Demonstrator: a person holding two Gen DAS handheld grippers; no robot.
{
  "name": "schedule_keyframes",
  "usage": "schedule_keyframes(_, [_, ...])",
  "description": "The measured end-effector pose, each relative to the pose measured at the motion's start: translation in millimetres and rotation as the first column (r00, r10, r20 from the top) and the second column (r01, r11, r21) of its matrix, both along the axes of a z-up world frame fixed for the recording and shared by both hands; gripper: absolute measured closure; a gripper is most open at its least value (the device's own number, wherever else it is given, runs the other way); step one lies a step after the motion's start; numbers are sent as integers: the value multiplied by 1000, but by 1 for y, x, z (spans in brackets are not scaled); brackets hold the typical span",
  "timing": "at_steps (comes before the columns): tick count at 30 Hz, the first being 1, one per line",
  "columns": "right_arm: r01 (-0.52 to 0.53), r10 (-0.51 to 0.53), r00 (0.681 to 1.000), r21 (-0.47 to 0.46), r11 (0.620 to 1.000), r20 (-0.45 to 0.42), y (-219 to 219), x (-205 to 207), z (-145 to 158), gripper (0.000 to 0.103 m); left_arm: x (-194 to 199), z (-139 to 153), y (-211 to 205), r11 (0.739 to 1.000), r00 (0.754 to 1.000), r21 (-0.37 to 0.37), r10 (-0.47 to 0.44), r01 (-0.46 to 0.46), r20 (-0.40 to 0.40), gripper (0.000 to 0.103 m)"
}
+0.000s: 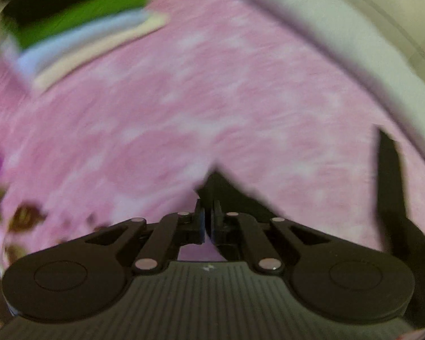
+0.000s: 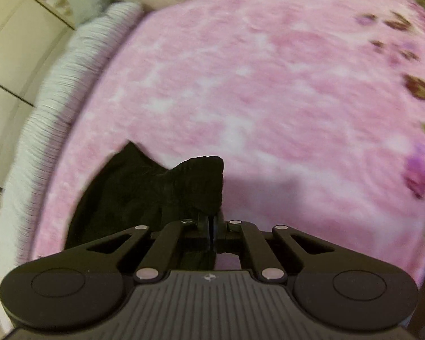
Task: Fold clothes
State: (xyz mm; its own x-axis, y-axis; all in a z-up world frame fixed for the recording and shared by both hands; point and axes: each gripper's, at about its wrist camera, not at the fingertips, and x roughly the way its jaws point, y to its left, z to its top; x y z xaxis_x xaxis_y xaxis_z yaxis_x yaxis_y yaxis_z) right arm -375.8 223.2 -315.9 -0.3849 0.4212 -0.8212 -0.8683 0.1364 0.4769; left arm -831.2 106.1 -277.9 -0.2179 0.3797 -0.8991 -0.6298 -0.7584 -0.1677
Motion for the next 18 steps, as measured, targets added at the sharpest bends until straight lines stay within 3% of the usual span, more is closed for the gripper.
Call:
schedule_keyframes(4, [6,-3,997,-43,999,75,-15,6,-24,102,2,-30,-9,995,998,-88,-44,40,-42,102])
schedule_keyframes(8, [-23,25,996,-26,999,80,-25,9,-23,102,2,-33,-23,999,1000,-42,-8,8,-21,102])
schedule_keyframes(10, [-44,46,995,-27,999,85,-22,9,-22,102,1,-39,-31,998,999,-33,47,-46,13,96])
schedule_keyframes(12, [-54,59,995,-61,997,78,-14,10,-33,80,6,-45,-46,991,990,-9,136,-136,38,69])
schedule_keyframes(14, [-36,42,996,-80,996,76,-13,15,-46,66,13,-50,-65,977,975,30,209,-211,78,67])
schedule_keyframes(16, [-18,23,998,-94,995,50,-13,21,-58,65,17,-53,-66,975,974,48,212,-216,78,66])
schedule_keyframes(18, [1,0,1000,-96,995,2,-16,29,-68,56,20,-55,-63,976,976,63,205,-210,71,62])
